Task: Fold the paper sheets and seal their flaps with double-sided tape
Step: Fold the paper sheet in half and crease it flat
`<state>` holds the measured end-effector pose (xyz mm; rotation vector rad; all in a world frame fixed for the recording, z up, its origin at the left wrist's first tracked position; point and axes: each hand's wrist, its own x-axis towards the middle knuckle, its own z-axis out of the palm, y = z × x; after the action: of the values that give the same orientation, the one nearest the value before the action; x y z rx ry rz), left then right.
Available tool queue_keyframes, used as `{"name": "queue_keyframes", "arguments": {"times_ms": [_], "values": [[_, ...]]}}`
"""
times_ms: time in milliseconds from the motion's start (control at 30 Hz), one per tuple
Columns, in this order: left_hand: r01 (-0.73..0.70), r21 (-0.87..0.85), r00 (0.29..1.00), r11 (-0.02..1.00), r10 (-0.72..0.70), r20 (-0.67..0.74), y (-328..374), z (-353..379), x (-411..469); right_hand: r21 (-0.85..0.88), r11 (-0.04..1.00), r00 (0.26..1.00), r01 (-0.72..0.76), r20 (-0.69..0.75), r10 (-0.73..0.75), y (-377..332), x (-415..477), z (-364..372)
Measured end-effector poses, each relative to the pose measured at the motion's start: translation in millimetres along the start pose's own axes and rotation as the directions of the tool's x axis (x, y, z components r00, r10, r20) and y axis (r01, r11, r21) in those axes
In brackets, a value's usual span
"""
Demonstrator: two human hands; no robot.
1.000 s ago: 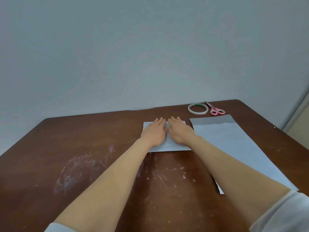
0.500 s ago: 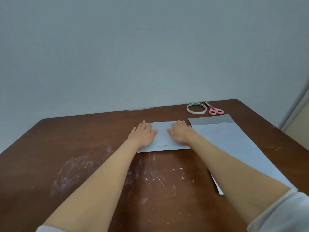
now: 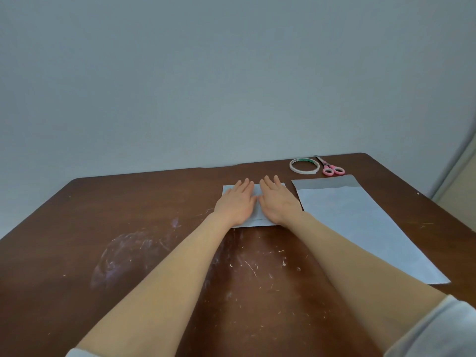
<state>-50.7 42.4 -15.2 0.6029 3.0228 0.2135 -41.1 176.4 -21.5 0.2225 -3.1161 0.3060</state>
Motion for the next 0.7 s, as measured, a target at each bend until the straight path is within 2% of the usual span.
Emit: {"name": "queue_keyframes", "arguments": {"times_ms": [100, 267, 433, 567, 700], "values": [[-0.03, 0.006, 0.997, 1.0, 0.029, 0.072, -1.7, 2.1, 0.4, 0.035, 0.998, 0.998, -0.057, -0.029, 0.058, 3.3, 0.3, -4.4], [-0.004, 0.022, 0.994, 1.0, 0.001, 0.106, -18.3, 11.3, -8.0, 0.007, 0.999, 0.987, -0.051, 0.15, 0.049, 19.5, -5.3, -0.4], [0.052, 0.031, 0.989, 0.998, -0.055, 0.139, -24.9, 8.5, -9.7, -0.068, 0.992, 0.972, -0.102, 0.205, 0.114, 21.8, -5.6, -8.6], [0.108, 0.031, 0.994, 0.994, -0.108, 0.012, -20.9, 0.0, -1.2, -0.042, 0.997, 0.988, -0.061, 0.142, 0.067, 13.0, 0.2, -16.6], [0.009, 0.01, 1.0, 1.0, -0.009, -0.027, -5.5, -2.3, 12.6, -0.005, 1.0, 0.996, 0.028, 0.084, -0.028, -3.5, 8.4, -11.2]]}}
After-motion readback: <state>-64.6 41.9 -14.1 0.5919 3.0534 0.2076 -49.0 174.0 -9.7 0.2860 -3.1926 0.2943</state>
